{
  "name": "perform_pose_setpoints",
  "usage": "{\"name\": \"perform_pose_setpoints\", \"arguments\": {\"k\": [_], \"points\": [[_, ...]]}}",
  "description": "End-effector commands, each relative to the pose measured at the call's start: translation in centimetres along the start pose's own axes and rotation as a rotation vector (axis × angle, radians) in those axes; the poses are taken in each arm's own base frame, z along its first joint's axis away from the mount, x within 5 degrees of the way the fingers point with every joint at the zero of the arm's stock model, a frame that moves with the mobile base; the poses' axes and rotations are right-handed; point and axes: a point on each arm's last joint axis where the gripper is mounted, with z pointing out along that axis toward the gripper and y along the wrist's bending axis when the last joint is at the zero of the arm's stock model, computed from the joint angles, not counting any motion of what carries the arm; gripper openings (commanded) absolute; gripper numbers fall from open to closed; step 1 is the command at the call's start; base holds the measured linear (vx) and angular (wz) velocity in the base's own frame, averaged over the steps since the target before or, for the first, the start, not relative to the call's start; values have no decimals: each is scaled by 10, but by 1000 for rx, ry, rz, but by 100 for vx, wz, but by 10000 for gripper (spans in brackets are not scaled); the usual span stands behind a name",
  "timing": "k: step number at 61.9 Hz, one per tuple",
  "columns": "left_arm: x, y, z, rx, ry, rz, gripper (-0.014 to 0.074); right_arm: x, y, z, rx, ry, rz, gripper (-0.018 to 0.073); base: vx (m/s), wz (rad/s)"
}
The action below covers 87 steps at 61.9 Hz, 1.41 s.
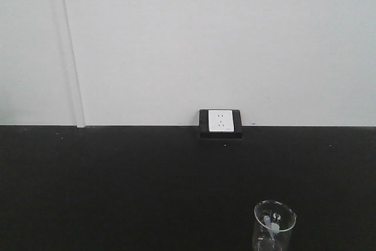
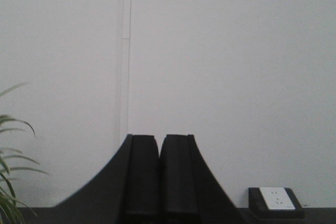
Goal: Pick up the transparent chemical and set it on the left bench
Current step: 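Reach the right gripper toward the transparent pipette in the glass beaker, then close the right gripper on the pipette and lift it out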
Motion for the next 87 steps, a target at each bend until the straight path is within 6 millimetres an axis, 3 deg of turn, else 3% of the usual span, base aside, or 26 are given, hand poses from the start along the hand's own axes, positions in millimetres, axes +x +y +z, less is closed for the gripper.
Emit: {"name": "perform_pose_setpoints", "arguments": {"k": [1, 9, 17, 33, 42, 63, 75, 87], "points": [[-3, 0, -1, -2, -81, -9, -3, -34, 1, 9, 23, 54, -37, -3, 0, 0], [-3, 0, -1, -2, -81, -9, -3, -48, 1, 31, 41, 147, -96, -1, 0, 0], [-3, 0, -1, -2, -81, -9, -3, -42, 0, 52, 41, 214, -179, 3, 0, 0], [-3, 0, -1, -2, -81, -9, -3, -34, 3, 77, 6, 229, -159, 56, 0, 0], [-3, 0, -1, -2, -81, -9, -3, -28, 3, 86, 2, 271, -159, 141, 0, 0], [-3, 0, -1, -2, -81, -9, -3, -12, 5, 109, -27, 310, -128, 473, 0, 0], [-3, 0, -1, -2, -81, -9, -3, -2, 14, 138, -135, 209, -182, 492, 0, 0], [-3, 0, -1, -2, -81, -9, -3, 22, 23, 167, -254, 203, -165, 492, 0, 0]]}}
